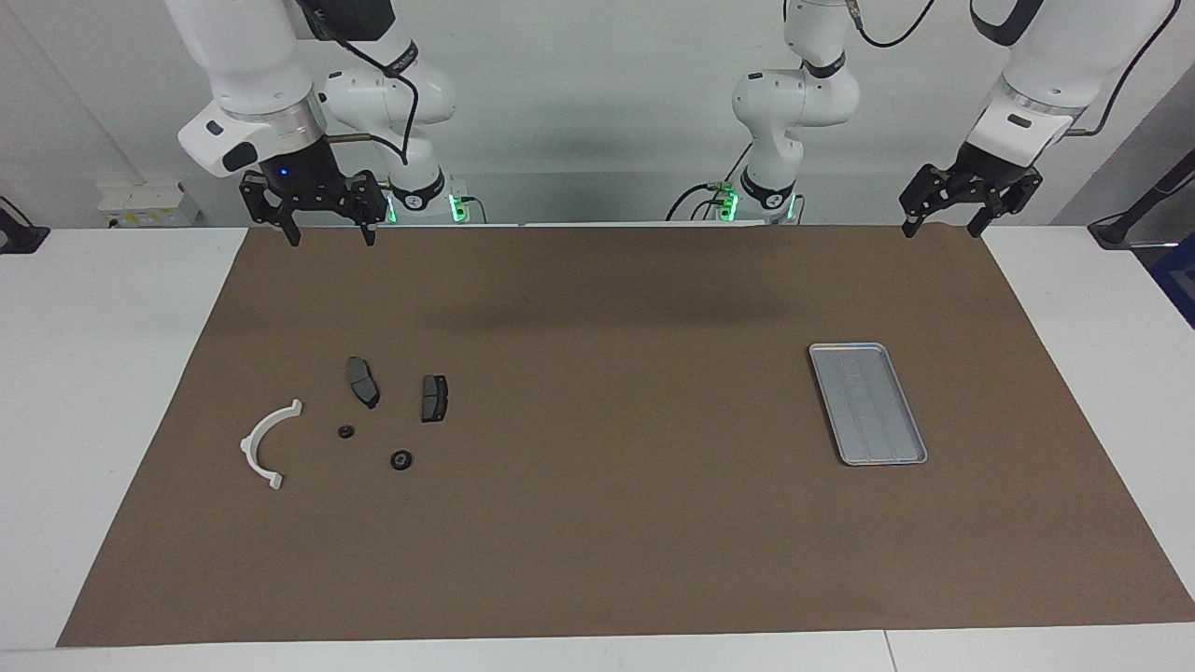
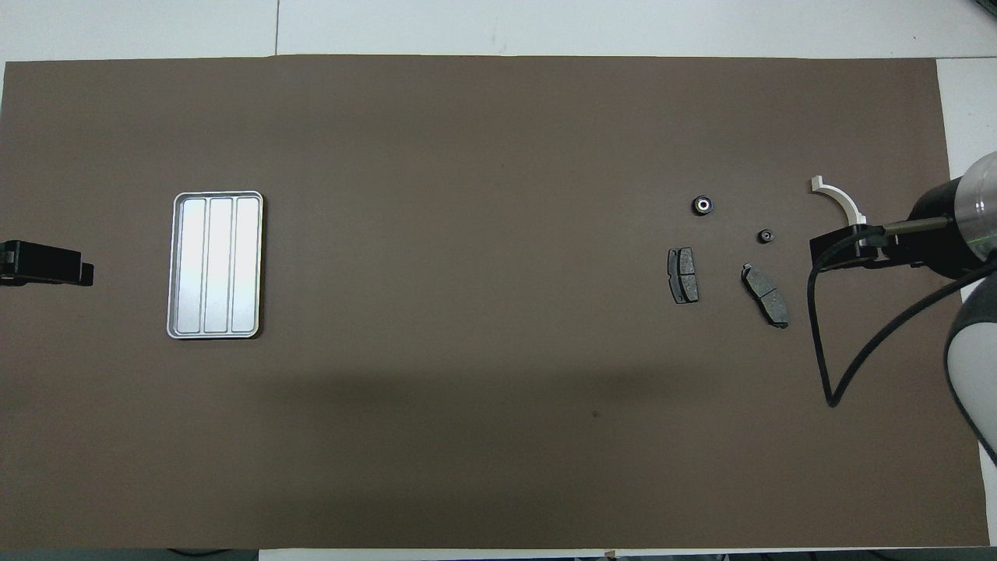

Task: Place bearing gear from tray to pile

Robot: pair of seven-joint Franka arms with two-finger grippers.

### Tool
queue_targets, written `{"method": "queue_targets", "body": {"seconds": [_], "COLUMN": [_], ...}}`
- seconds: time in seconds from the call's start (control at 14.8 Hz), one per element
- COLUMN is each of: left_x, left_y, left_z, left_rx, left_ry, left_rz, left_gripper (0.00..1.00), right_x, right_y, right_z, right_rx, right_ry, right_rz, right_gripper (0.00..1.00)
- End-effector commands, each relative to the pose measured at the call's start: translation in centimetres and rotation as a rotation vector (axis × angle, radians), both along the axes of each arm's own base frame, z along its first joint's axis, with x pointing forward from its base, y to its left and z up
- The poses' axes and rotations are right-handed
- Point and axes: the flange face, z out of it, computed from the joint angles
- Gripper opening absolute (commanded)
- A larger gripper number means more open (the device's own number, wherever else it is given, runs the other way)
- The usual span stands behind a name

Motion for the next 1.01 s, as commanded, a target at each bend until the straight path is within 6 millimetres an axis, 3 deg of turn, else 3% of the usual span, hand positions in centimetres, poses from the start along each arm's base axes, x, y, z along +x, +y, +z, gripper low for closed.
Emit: {"method": "queue_targets", "body": {"seconds": [0.0,0.41,0.95], "left_x": [-0.58,-0.58,-0.56], "left_y": [0.17,0.09,0.09], "left_z": [0.57,0.57,0.58], "left_rx": [0.0,0.0,0.0], "left_ry": [0.003,0.003,0.001], "left_rz": [0.004,0.002,0.002], "left_gripper": [1.0,1.0,1.0], "right_x": [-0.27,-0.23,-0.44], "right_y": [0.09,-0.9,-0.59], "right_z": [0.59,0.74,1.07], "right_rx": [0.015,0.024,0.06], "right_ry": [-0.018,-0.021,-0.024], "right_rz": [0.0,-0.019,-0.021], "right_gripper": [1.0,1.0,1.0]}}
